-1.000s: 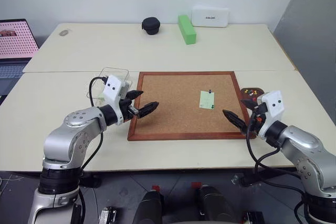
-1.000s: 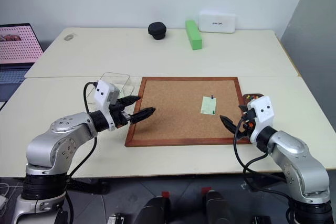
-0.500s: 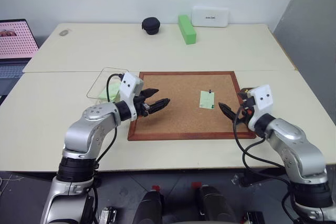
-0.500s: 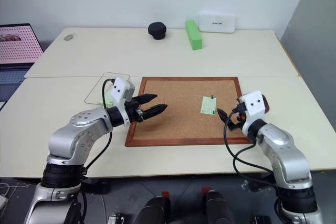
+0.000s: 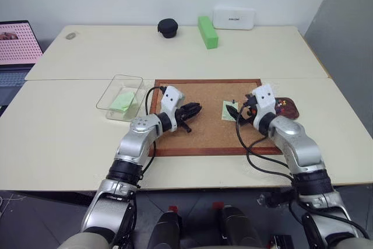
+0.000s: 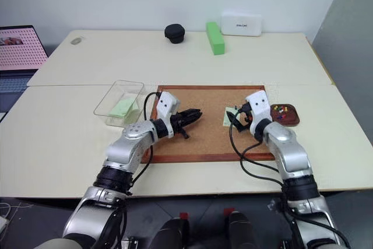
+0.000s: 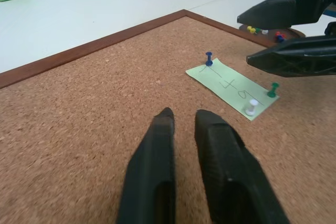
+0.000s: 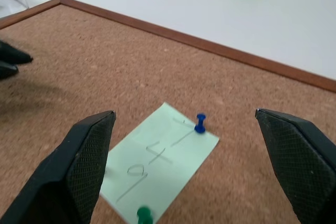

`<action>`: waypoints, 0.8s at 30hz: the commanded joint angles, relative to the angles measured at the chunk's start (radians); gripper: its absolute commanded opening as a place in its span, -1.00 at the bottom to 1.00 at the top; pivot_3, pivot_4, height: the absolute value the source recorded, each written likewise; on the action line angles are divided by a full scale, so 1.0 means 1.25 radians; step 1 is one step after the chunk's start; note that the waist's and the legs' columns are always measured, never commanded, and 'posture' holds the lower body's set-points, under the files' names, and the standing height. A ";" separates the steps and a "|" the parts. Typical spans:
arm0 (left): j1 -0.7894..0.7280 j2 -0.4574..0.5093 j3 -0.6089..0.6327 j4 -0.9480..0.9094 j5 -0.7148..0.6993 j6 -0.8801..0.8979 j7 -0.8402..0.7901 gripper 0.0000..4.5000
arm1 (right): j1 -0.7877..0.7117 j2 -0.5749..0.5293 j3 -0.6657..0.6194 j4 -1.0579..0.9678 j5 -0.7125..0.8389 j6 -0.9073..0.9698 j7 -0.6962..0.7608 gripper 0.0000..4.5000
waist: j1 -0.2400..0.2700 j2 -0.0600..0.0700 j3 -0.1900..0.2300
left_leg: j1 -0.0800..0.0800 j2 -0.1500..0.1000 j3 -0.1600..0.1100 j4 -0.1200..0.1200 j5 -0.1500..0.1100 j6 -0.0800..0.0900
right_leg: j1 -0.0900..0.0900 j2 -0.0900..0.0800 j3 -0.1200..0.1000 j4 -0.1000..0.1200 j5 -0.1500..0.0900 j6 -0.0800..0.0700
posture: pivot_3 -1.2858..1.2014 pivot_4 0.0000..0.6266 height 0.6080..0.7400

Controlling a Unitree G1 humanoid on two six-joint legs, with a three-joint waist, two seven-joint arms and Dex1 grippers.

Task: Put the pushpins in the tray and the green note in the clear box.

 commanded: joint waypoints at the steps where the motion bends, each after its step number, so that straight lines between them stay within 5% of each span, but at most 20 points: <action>1: -0.032 -0.020 0.005 0.033 0.019 -0.043 0.005 -0.99 | -0.031 0.007 -0.005 0.027 -0.013 -0.043 0.005 1.00 | 0.000 0.000 0.000 | 0.000 0.000 0.000 0.000 0.000 0.000 | 0.000 0.000 0.000 0.000 0.000 0.000 | 0.03 -0.52 1.00; 24: -0.010 -0.075 -0.020 0.155 0.083 -0.056 -0.001 -0.99 | -0.147 0.058 -0.014 0.287 -0.046 -0.105 0.009 1.00 | -0.001 0.002 -0.001 | 0.011 0.000 0.000 0.000 0.000 0.000 | 0.010 0.000 0.000 0.000 -0.002 0.004 | 0.03 -0.52 1.00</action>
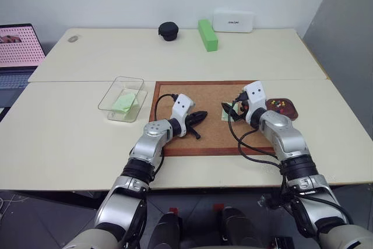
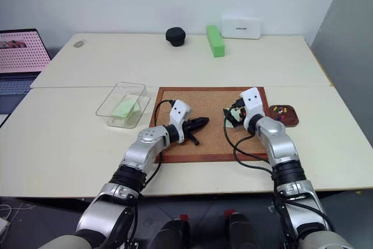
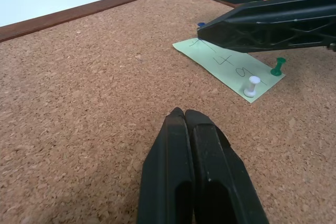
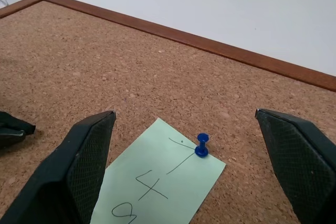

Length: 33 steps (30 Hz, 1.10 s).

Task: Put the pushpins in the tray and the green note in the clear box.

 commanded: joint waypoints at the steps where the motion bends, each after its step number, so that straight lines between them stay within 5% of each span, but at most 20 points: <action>1: 0.012 -0.006 0.001 0.016 0.006 -0.001 -0.005 -0.99 | -0.039 0.008 -0.014 0.049 -0.008 -0.041 0.001 1.00 | 0.000 0.000 0.000 | 0.000 0.000 0.000 0.000 0.000 0.000 | 0.000 0.000 0.000 0.000 0.000 0.000 | 0.03 -0.52 1.00; 24: -0.022 -0.008 0.024 0.001 0.005 0.016 0.003 -1.00 | -0.068 0.020 -0.035 0.115 -0.023 -0.066 -0.007 -0.94 | -0.001 0.000 0.000 | 0.000 0.000 0.000 0.000 0.000 0.000 | 0.000 0.000 0.000 0.000 0.000 0.000 | 0.03 -0.52 1.00; 33: -0.019 -0.006 0.022 -0.005 0.006 0.020 0.002 -1.00 | -0.020 0.033 -0.085 0.018 0.013 -0.183 -0.030 -0.94 | -0.001 0.000 0.000 | -0.001 0.000 0.000 0.000 0.000 0.000 | 0.000 0.000 0.000 0.000 0.000 0.000 | 0.03 -0.52 1.00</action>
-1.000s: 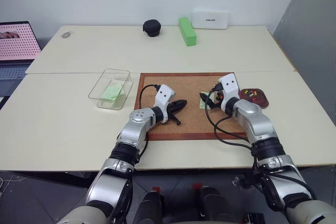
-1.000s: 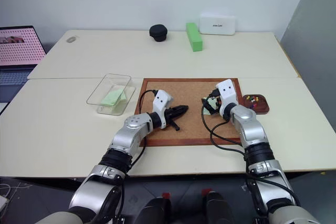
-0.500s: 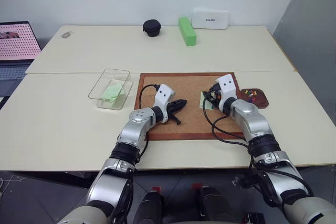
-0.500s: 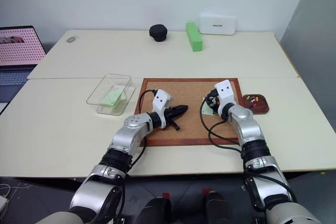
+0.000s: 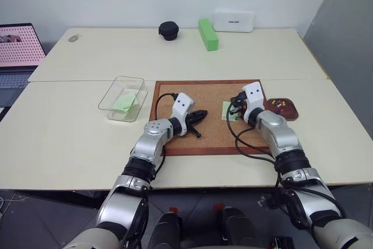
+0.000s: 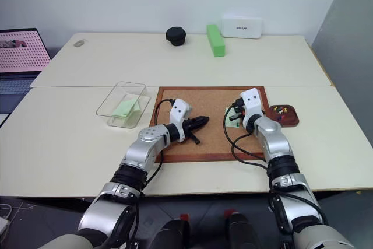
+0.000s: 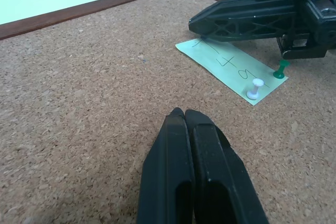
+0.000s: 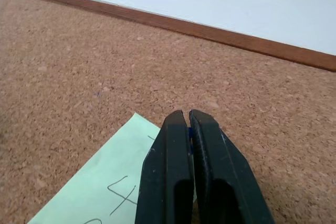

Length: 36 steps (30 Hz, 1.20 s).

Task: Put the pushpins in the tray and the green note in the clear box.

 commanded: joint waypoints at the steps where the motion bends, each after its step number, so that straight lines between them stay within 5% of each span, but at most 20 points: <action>1: -0.007 0.002 0.001 -0.005 0.005 0.004 -0.002 -1.00 | 0.017 -0.004 -0.041 -0.122 0.032 -0.069 0.005 -0.94 | 0.001 0.000 0.000 | 0.000 0.000 0.000 0.000 0.000 0.000 | 0.000 0.000 0.000 0.000 0.000 0.000 | 0.03 -0.52 1.00; 14: -0.015 0.001 -0.006 0.004 0.015 0.020 -0.014 -1.00 | 0.091 0.001 -0.046 -0.266 0.039 -0.047 -0.010 -0.94 | 0.000 0.000 0.000 | 0.000 0.000 0.000 -0.001 0.000 0.000 | 0.000 0.000 0.000 -0.001 0.000 0.000 | 0.03 -0.52 1.00; 20: -0.006 0.003 -0.007 -0.007 0.016 0.026 -0.019 -1.00 | 0.108 -0.024 -0.127 -0.272 0.006 -0.005 -0.163 -0.94 | 0.002 0.000 0.000 | -0.001 0.000 0.000 -0.001 0.000 0.000 | 0.000 0.000 0.000 -0.001 0.000 0.000 | 0.03 -0.52 1.00; 36: -0.005 0.003 -0.014 -0.009 0.017 0.029 -0.024 -1.00 | 0.142 -0.040 -0.239 -0.290 0.047 0.139 -0.272 -0.94 | 0.001 0.000 0.000 | 0.000 0.000 0.000 -0.002 0.000 0.000 | 0.000 0.000 0.000 -0.002 0.000 0.000 | 0.03 -0.52 1.00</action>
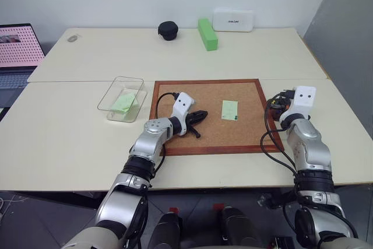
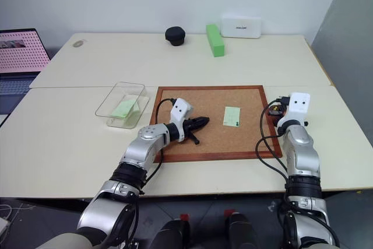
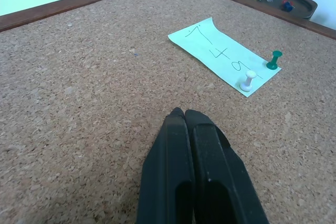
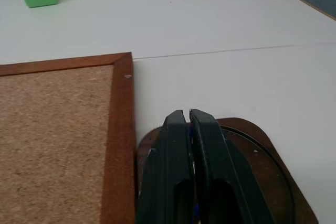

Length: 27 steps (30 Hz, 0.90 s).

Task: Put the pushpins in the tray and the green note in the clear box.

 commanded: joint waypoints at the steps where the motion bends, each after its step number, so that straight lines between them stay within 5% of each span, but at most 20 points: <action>1: 0.004 -0.004 -0.009 -0.008 0.006 0.004 -0.005 -1.00 | -0.005 -0.012 -0.020 -0.041 0.016 0.011 -0.005 -0.94 | 0.000 0.000 0.000 | 0.000 0.000 0.000 0.000 0.000 0.000 | 0.000 0.000 0.000 0.000 0.000 0.000 | 0.03 -0.52 1.00; 5: 0.004 -0.005 -0.010 -0.012 0.006 0.004 -0.004 -1.00 | 0.000 -0.013 -0.018 -0.042 0.014 0.018 0.000 -0.73 | 0.000 0.000 0.000 | 0.000 0.000 0.000 0.000 0.000 0.000 | 0.000 0.000 0.000 0.000 0.000 0.000 | 0.03 -0.52 1.00; 21: -0.003 -0.007 -0.006 -0.007 0.003 0.001 -0.002 -1.00 | 0.006 -0.028 0.001 -0.061 0.006 0.008 0.026 0.73 | 0.000 0.000 0.000 | 0.000 0.000 0.000 0.000 0.000 0.000 | 0.000 0.000 0.000 0.000 0.000 0.000 | 0.03 -0.52 1.00; 27: -0.002 -0.010 -0.005 -0.009 0.002 0.002 -0.002 -1.00 | 0.041 -0.081 0.101 -0.106 0.016 -0.014 0.215 0.73 | -0.001 0.000 0.000 | 0.000 0.000 0.000 0.000 0.000 0.000 | 0.000 0.000 0.000 -0.001 0.000 0.000 | 0.03 -0.52 1.00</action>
